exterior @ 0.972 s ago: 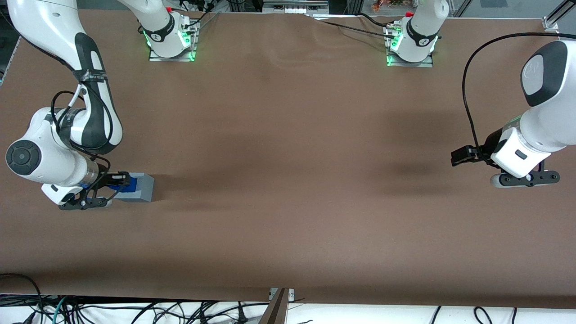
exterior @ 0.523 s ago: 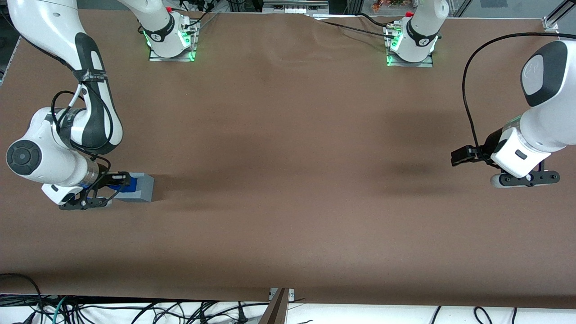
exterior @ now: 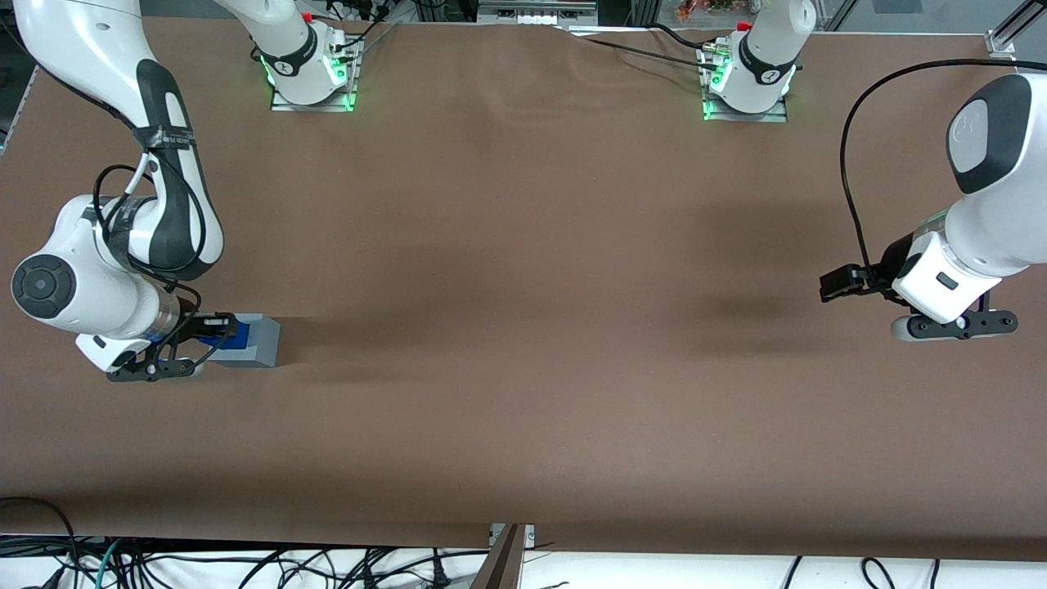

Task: Insert blue part into gray base with right arm
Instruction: 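Lower the blue part into the gray base's square opening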

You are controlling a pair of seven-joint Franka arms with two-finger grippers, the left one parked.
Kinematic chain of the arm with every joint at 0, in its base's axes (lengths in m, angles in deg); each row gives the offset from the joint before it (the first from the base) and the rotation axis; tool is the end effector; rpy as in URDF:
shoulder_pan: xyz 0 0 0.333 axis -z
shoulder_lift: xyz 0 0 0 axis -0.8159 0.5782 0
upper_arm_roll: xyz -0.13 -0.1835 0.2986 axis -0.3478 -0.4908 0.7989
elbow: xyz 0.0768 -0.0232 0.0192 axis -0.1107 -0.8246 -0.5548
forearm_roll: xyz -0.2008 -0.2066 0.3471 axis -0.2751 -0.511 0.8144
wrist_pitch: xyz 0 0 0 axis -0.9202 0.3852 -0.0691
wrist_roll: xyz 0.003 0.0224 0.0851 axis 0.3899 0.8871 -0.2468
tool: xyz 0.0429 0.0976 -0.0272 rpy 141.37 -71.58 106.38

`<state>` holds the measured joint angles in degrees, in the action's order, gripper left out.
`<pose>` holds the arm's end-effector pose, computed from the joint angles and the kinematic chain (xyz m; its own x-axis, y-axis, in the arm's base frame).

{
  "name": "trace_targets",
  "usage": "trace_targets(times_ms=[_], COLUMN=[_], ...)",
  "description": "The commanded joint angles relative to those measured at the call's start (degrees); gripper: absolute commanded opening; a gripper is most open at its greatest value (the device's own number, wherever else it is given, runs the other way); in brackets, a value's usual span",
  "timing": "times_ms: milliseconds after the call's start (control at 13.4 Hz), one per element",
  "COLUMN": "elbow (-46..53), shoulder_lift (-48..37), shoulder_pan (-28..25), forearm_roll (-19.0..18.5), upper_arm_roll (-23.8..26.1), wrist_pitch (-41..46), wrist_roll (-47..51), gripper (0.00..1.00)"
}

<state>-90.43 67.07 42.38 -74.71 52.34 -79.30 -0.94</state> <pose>0.7475 -0.0059 0.3218 0.9933 0.0841 -0.0795 0.0879 -0.9951 0.0447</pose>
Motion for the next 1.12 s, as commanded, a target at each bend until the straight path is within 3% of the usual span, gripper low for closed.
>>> trace_targets(times_ms=[0,822,897,972,1047], elbow=[-1.1,-1.1,-1.0,-1.0,-0.8], shoulder_lift=[0.5,0.7,0.7,0.7,0.6], shoulder_pan=[0.1,0.1,0.1,0.1,0.1], forearm_roll=[1.1,1.1,1.1,1.1,1.1], upper_arm_roll=[0.5,0.5,0.5,0.5,0.5], wrist_pitch=[-1.2,-1.2,-1.2,-1.2,-1.2], wrist_roll=[0.9,2.3,2.3,2.3,2.3], gripper=[0.23,0.25,0.56,1.00,0.99])
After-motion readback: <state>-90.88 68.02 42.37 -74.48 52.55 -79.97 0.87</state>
